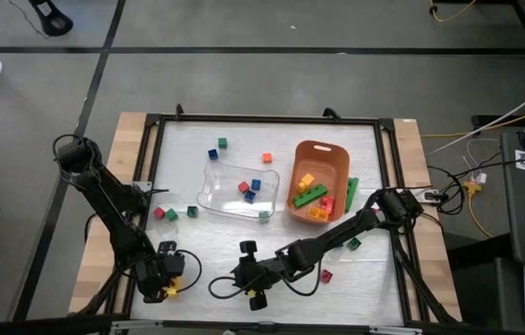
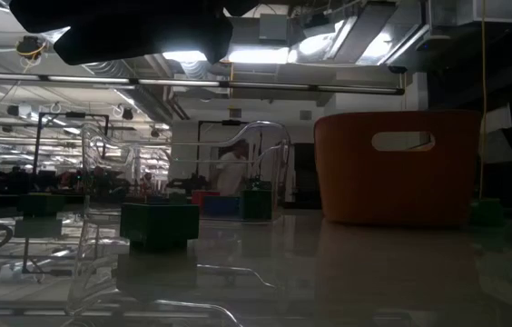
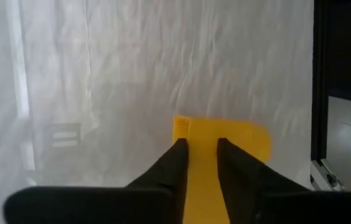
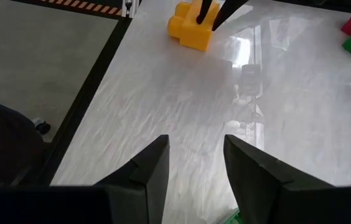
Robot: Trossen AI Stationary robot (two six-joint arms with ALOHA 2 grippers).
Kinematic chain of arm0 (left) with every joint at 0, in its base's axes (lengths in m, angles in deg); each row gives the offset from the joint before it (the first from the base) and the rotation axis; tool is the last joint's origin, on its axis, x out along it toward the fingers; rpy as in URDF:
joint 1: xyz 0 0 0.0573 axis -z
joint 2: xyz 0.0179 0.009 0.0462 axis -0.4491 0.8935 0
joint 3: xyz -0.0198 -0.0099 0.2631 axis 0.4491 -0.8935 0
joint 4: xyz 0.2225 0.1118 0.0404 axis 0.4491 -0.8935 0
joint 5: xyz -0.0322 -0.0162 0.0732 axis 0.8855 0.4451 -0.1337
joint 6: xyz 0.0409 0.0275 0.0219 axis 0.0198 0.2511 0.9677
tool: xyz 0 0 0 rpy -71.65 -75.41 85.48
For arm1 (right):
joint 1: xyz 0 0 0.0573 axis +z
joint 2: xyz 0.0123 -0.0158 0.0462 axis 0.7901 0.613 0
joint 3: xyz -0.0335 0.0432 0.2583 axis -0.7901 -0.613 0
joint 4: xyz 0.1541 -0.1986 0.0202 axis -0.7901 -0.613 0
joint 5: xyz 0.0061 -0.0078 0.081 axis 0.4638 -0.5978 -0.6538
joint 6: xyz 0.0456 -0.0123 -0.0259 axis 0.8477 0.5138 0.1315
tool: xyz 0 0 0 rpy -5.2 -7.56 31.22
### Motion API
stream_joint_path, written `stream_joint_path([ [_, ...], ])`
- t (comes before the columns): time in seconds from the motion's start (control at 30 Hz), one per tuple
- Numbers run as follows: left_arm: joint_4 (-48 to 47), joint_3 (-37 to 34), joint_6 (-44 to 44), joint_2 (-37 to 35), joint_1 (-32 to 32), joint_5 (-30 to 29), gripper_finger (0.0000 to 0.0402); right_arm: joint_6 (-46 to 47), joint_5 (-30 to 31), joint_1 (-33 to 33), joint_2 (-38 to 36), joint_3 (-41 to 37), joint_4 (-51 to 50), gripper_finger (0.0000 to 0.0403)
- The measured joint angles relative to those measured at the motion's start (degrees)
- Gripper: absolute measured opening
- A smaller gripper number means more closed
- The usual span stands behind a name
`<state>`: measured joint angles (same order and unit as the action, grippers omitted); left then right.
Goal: Sort blocks by size
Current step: Put the big yellow game piece into the orange bin
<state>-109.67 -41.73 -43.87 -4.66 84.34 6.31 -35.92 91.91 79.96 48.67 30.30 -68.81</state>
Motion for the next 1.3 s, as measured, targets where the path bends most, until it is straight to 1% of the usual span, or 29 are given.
stream_joint_path([
  [0.13,0.0,0.02,-0.61,-0.02,0.0,-0.41,0.0033,-0.02,0.0,-0.01,0.0,0.0,0.02,0.0154],
  [0.23,-0.04,0.02,-0.87,-0.02,-0.42,-0.62,0.002,-0.02,0.0,-0.02,0.0,0.0,0.02,0.0154],
  [0.4,-0.05,0.02,-0.9,0.04,-2.5,-0.94,0.0013,-0.02,0.0,-0.01,0.0,0.0,0.02,0.0154],
  [0.6,-0.69,-0.04,-0.62,-0.74,-6.75,-1.79,0.0012,-0.02,0.0,-0.02,0.0,0.0,0.02,0.0154],
  [0.8,-2.36,-0.09,5.14,-1.38,-11.48,-2.21,0.0012,-0.02,0.0,-0.02,-0.02,0.0,0.02,0.0154],
  [1.03,-3.54,-0.04,12.16,-1.44,-19.49,-3.7,0.0012,-0.03,0.0,-0.02,-0.02,0.0,0.0,0.0154],
  [1.17,-3.72,-0.02,15.1,-1.66,-23.63,-3.65,0.0012,-0.02,0.0,-0.02,-0.02,0.0,-0.02,0.0154],
  [1.3,-3.72,0.24,17.43,-1.66,-25.91,-1.81,0.002,-0.04,0.0,-0.02,-0.02,0.0,-0.07,0.0154],
])
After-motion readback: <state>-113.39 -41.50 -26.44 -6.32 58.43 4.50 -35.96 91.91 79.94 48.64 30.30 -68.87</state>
